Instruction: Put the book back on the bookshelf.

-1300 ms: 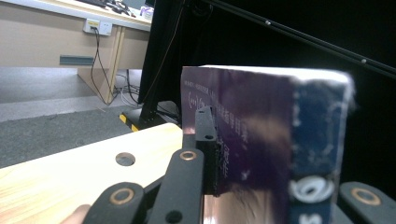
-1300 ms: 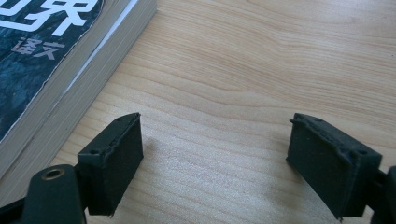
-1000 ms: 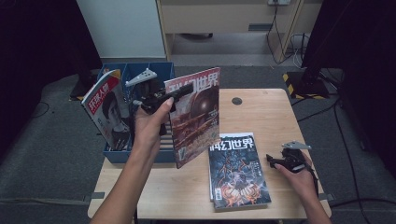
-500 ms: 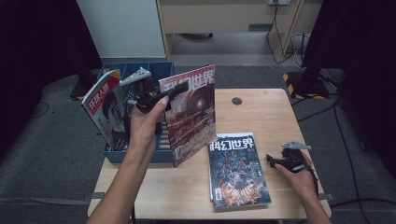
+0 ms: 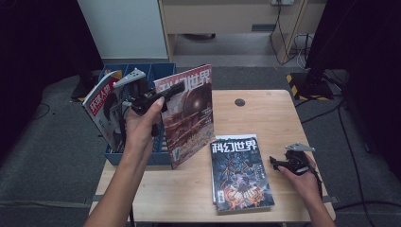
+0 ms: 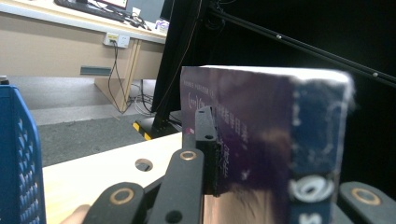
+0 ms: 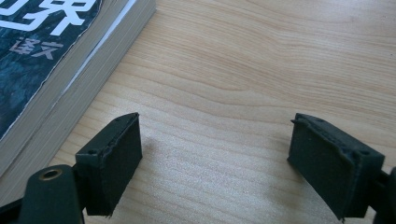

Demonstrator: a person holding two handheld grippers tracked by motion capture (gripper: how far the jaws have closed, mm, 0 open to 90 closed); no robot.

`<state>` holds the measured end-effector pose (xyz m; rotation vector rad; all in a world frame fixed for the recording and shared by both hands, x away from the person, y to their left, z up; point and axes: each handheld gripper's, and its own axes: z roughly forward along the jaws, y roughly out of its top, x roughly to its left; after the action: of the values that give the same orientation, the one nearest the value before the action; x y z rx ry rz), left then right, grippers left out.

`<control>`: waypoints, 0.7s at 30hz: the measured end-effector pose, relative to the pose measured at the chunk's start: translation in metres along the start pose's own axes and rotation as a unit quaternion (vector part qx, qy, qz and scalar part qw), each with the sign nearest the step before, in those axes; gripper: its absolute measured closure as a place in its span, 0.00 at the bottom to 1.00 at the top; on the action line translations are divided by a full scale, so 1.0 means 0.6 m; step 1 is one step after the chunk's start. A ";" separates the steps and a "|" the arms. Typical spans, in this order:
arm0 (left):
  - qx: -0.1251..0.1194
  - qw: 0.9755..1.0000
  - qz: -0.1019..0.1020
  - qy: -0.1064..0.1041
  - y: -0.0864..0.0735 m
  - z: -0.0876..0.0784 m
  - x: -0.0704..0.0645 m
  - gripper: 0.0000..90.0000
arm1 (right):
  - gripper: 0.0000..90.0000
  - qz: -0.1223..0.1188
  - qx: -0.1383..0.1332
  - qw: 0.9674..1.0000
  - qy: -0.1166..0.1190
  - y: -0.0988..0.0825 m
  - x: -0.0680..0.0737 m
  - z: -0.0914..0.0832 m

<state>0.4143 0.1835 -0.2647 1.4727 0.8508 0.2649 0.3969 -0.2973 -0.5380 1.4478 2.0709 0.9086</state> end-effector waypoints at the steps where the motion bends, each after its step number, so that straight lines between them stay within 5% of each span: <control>1: -0.001 1.000 0.000 0.000 0.000 -0.001 0.001 0.93 | 0.19 0.000 0.000 1.000 0.000 0.000 0.000 0.000; 21: -0.011 1.000 -0.001 0.012 0.003 -0.029 0.013 0.93 | 0.19 0.000 0.000 1.000 0.000 0.000 0.000 0.000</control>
<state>0.4090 0.2020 -0.2635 1.4498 0.8658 0.2898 0.3969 -0.2973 -0.5380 1.4475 2.0710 0.9083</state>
